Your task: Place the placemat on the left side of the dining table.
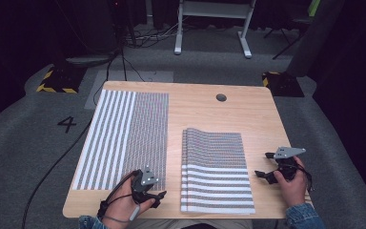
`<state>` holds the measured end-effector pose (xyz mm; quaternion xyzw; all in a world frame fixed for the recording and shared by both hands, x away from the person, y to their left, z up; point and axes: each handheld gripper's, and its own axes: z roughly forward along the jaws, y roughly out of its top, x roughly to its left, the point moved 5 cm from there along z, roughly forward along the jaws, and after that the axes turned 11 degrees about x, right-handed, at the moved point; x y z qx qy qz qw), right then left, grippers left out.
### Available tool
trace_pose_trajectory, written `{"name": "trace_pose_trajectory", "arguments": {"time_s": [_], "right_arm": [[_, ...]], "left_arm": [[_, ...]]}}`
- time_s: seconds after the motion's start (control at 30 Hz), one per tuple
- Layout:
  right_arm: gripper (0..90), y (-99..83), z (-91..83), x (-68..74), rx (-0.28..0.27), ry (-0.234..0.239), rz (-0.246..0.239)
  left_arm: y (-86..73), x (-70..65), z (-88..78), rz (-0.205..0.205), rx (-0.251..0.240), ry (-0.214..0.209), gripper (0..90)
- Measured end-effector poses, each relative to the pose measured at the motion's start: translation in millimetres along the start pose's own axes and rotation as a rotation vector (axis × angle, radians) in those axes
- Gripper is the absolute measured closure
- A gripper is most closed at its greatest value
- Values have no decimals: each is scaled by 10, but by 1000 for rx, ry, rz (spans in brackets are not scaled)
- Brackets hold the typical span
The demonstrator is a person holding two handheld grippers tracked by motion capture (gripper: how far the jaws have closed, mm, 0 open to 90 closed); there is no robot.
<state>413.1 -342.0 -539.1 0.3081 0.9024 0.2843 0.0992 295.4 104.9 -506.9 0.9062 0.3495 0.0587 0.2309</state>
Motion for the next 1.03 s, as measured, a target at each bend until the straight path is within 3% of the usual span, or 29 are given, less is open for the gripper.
{"name": "trace_pose_trajectory", "arguments": {"time_s": [0.03, 0.07, 0.2, 0.33, 0.37, 0.43, 0.5, 0.63, 0.67, 0.73, 0.8, 0.87, 0.9, 0.93, 1.03], "right_arm": [[37, 0, 0, 0, 0, 0, 0], [37, 0, 0, -1, -1, 0, -1], [37, 0, 0, 0, 0, 0, 0], [37, 0, 0, -1, -1, 0, -1], [37, 0, 0, -1, 0, 0, -1], [37, 0, 0, 0, 0, 0, 0], [37, 0, 0, -1, 0, 0, -2], [37, 0, 0, -1, -1, 0, -1], [37, 0, 0, -1, -1, 0, -1], [37, 0, 0, -1, -1, 0, 0], [37, 0, 0, -1, -1, 0, -1], [37, 0, 0, -1, -1, 0, -1], [37, 0, 0, 0, 0, 0, 0], [37, 0, 0, -1, 0, 0, -1], [37, 0, 0, 0, 0, 0, 0]], "left_arm": [[-6, -4, 11, 24, 0, 13, 276], [-25, -35, 26, 15, 8, 11, 277], [-51, -119, 96, 52, 2, -18, 277], [-86, -190, 147, 78, 3, -20, 279], [-74, -194, 168, 106, -17, -17, 279], [-103, -240, 196, 95, -3, -22, 280], [-98, -266, 233, 122, -25, -23, 284], [-113, -320, 282, 101, -65, -34, 283], [-133, -330, 290, 70, -77, -22, 281], [-137, -335, 305, 62, -95, -27, 265], [-139, -336, 341, 44, -145, -24, 254], [-133, -346, 371, 34, -174, -23, 235], [-116, -353, 397, 48, -199, -39, 221], [-102, -343, 413, 55, -225, -18, 206], [-100, -374, 450, 30, -247, -29, 183]]}}
